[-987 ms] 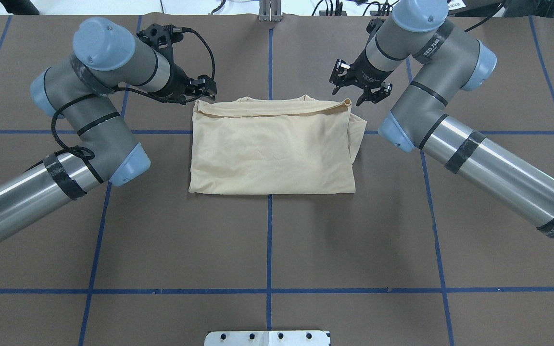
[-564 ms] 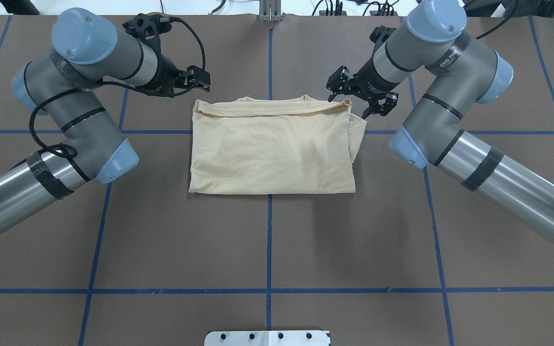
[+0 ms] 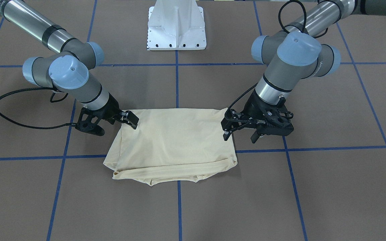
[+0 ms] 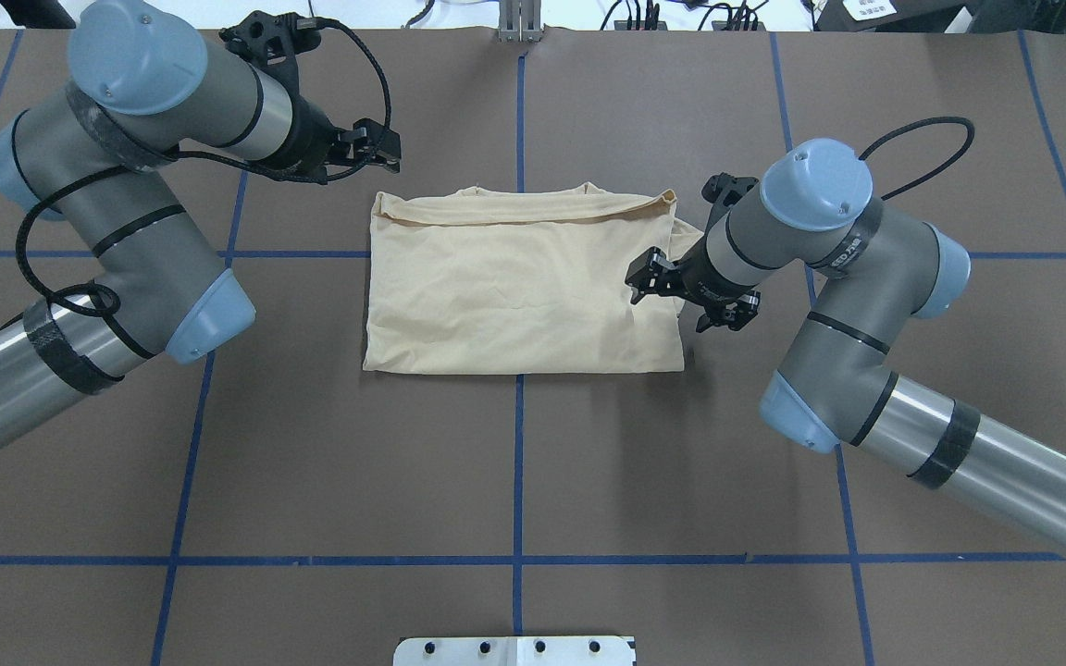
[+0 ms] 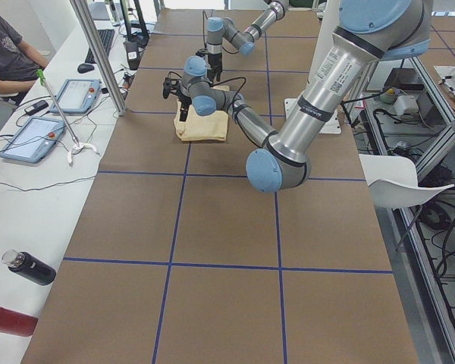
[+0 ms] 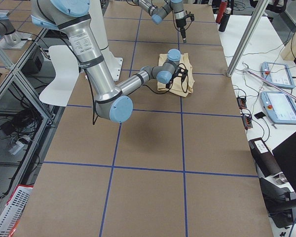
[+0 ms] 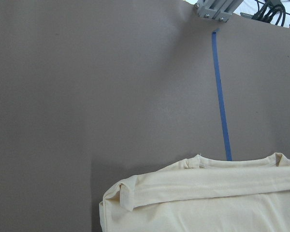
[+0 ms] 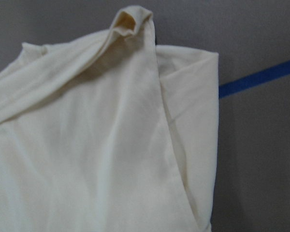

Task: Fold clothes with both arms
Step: 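Lower the right gripper to the folded shirt's side edge and grasp it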

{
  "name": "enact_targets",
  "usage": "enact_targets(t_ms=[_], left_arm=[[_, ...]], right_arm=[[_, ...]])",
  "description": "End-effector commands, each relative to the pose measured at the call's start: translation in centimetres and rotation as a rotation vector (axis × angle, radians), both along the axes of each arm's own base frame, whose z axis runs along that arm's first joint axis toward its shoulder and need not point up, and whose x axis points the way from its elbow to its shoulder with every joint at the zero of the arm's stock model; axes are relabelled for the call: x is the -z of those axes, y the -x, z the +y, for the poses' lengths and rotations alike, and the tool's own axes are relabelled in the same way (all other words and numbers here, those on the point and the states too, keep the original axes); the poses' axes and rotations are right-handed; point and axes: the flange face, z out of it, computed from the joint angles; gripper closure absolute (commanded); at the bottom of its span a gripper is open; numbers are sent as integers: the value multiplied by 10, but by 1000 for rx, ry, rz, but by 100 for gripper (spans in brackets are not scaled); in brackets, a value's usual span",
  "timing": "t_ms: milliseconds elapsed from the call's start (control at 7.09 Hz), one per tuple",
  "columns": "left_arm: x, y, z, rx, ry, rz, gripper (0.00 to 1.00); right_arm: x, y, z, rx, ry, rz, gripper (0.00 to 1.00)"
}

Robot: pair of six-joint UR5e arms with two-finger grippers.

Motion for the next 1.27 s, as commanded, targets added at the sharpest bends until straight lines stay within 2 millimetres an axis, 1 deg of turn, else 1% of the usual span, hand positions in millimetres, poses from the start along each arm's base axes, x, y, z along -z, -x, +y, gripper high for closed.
enact_targets(t_ms=[0, 141, 282, 423, 564, 705, 1128], left_arm=[[1, 0, 1, 1, 0, -1, 0], [1, 0, 1, 0, 0, -1, 0], [2, 0, 1, 1, -1, 0, 0], [2, 0, 1, 0, -1, 0, 0], [0, 0, 0, 1, 1, -2, 0], [0, -1, 0, -1, 2, -3, 0], [-1, -2, 0, -1, 3, -5, 0]], right_arm=[[-6, 16, 18, 24, 0, 15, 0], [-3, 15, 19, 27, 12, 29, 0], [2, 15, 23, 32, 17, 35, 9], [6, 13, 25, 34, 22, 39, 55], [10, 11, 27, 36, 22, 36, 96], [10, 13, 27, 38, 31, 47, 100], [9, 15, 30, 55, 48, 50, 100]])
